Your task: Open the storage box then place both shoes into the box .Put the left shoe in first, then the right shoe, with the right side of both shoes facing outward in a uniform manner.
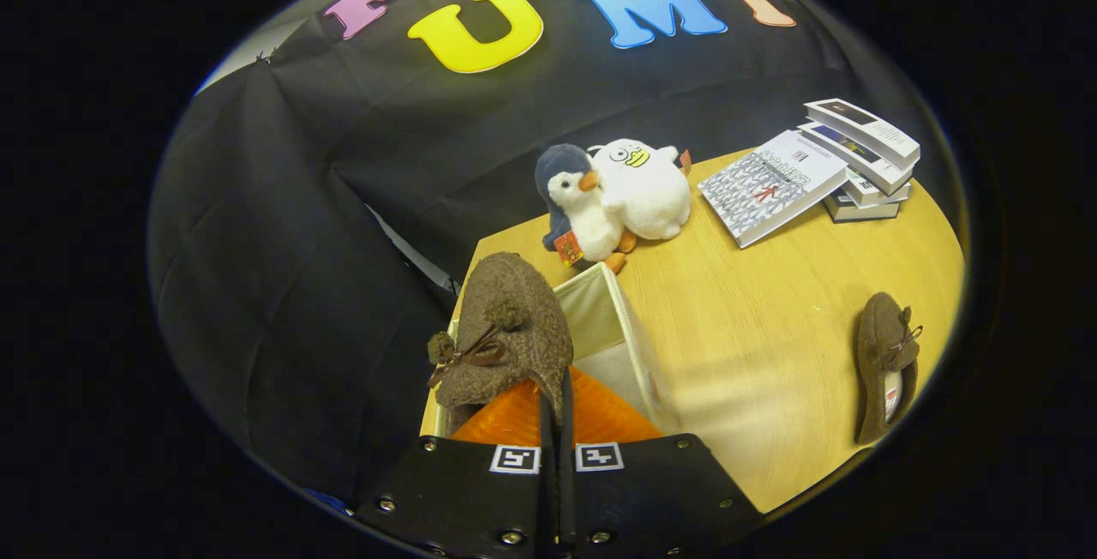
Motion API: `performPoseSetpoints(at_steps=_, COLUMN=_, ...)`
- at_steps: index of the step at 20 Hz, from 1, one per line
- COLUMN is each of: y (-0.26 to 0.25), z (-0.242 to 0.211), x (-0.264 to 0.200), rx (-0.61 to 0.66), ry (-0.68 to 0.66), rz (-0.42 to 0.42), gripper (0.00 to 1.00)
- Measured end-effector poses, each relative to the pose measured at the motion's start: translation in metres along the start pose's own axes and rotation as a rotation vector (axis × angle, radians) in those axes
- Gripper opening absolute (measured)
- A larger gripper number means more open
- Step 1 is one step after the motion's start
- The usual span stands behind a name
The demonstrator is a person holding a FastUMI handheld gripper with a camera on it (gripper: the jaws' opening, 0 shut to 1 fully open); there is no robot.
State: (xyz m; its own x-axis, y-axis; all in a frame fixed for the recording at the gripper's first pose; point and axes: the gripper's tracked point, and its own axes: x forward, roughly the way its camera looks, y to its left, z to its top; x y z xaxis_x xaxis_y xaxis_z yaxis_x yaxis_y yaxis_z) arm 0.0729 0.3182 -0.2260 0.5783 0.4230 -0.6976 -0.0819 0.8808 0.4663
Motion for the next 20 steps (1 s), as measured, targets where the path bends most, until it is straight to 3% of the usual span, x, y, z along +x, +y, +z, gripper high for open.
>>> performPoseSetpoints(at_steps=12, y=0.032, z=-0.045, x=0.049, rx=0.003, ry=0.079, rz=-0.003, gripper=0.01)
performPoseSetpoints(at_steps=14, y=0.038, z=-0.048, x=0.049, rx=-0.002, ry=0.093, rz=0.035, gripper=0.08)
performPoseSetpoints(at_steps=16, y=0.036, z=-0.048, x=0.046, rx=-0.028, ry=0.102, rz=0.041, gripper=0.40)
performPoseSetpoints(at_steps=17, y=0.031, z=-0.047, x=0.044, rx=-0.047, ry=0.094, rz=0.030, gripper=0.65)
performPoseSetpoints(at_steps=18, y=0.026, z=-0.046, x=0.040, rx=-0.065, ry=0.090, rz=0.017, gripper=0.75)
performPoseSetpoints(at_steps=19, y=0.023, z=-0.046, x=0.036, rx=-0.080, ry=0.095, rz=0.025, gripper=0.95)
performPoseSetpoints(at_steps=20, y=0.020, z=-0.047, x=0.032, rx=-0.093, ry=0.103, rz=0.025, gripper=0.97)
